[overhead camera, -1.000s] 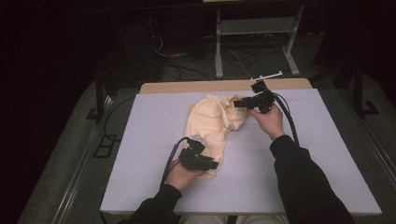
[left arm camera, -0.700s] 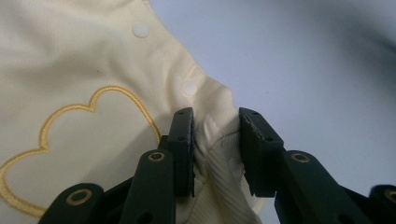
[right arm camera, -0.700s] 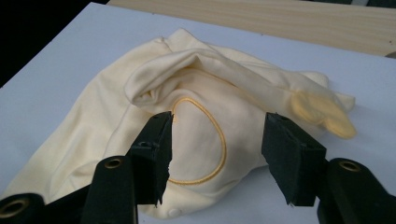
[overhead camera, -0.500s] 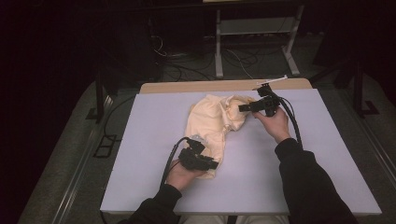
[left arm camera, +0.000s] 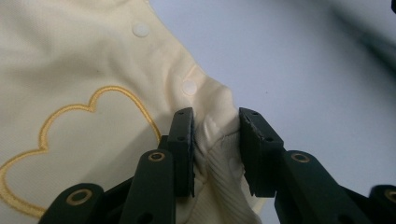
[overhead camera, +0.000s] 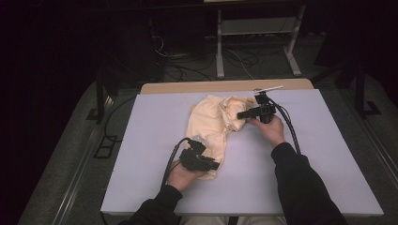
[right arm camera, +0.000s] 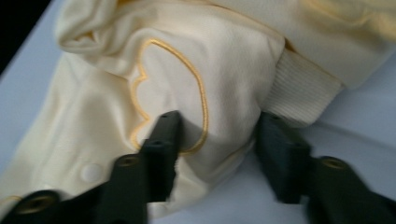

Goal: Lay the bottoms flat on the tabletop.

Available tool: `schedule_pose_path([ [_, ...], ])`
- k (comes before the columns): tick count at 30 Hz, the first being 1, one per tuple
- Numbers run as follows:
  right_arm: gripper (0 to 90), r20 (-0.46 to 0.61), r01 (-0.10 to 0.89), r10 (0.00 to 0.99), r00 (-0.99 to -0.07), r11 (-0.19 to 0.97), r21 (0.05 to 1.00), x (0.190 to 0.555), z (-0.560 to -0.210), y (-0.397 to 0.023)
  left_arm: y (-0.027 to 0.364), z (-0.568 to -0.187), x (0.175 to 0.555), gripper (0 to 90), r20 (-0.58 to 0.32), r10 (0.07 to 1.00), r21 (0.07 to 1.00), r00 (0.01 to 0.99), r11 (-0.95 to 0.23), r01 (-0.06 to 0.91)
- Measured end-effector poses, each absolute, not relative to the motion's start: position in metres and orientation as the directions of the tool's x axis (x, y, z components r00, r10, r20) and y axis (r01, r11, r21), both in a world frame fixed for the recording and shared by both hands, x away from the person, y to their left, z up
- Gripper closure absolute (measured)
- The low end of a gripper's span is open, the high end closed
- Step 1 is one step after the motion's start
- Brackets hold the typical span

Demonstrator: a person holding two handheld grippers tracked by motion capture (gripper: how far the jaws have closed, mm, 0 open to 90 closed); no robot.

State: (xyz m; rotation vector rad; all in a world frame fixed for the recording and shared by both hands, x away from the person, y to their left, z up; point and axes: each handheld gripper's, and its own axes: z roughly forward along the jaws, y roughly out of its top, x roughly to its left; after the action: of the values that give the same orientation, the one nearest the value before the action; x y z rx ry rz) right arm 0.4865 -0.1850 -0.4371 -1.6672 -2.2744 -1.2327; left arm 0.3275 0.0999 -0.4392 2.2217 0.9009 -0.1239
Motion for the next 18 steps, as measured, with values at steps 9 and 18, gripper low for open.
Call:
schedule_pose_path([
  [9, 76.2, 0.404, 0.811, 0.809, -0.428, 0.147, 0.566, 0.468, -0.416, -0.192, 0.100, -0.439, 0.327, 66.3, -0.335, 0.570, 0.591, 0.750, -0.494, 0.639],
  [18, 76.5, 0.444, 0.850, 0.816, -0.371, 0.106, 0.516, 0.407, -0.389, -0.234, 0.099, -0.438, 0.326, 66.4, -0.327, 0.575, 0.593, 0.750, -0.493, 0.637],
])
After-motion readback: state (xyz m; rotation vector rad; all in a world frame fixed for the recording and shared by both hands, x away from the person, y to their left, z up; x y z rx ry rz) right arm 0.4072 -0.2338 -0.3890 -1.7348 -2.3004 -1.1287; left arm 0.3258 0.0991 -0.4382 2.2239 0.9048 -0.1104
